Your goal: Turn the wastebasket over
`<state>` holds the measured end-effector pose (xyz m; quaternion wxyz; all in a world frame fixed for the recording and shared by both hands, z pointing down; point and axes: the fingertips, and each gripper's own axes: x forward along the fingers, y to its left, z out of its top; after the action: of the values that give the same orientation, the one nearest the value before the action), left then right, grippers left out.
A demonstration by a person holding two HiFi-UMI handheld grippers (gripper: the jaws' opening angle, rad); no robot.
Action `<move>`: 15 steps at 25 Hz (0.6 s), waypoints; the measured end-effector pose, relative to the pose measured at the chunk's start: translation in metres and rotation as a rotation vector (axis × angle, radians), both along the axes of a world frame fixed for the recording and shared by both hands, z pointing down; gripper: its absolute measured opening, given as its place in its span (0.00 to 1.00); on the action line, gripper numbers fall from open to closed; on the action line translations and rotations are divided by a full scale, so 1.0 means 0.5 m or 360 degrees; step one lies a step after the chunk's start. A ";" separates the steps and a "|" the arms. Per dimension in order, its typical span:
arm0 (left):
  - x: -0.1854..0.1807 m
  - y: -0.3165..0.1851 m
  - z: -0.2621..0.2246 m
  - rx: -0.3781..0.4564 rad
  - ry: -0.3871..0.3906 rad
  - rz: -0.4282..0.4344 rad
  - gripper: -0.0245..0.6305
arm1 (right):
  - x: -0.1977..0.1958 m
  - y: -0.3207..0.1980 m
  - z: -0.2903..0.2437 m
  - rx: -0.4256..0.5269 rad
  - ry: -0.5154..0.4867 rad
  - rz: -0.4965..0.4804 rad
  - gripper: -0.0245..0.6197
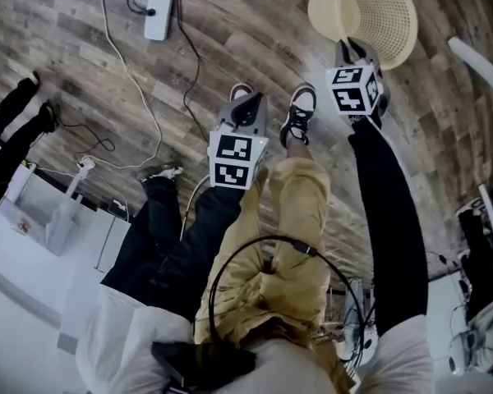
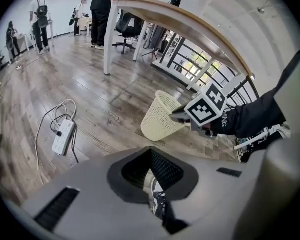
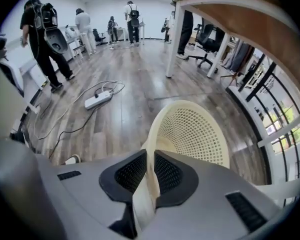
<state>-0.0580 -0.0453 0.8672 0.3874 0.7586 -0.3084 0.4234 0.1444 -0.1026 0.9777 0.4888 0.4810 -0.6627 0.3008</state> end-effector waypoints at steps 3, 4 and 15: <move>-0.001 -0.007 0.004 0.0003 0.0003 -0.0002 0.04 | -0.063 0.018 0.025 -0.0074 -0.0092 -0.0101 0.13; -0.003 -0.011 0.005 0.0003 0.0002 -0.0002 0.04 | -0.080 0.021 0.033 -0.0095 -0.0127 -0.0114 0.13; -0.021 0.000 0.004 -0.0036 0.0008 -0.0012 0.04 | -0.173 0.050 0.097 -0.0308 -0.0662 0.0133 0.15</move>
<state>-0.0685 -0.0455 0.8691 0.3981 0.7541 -0.3055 0.4236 0.0579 -0.0778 1.0263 0.3726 0.3866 -0.6967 0.4757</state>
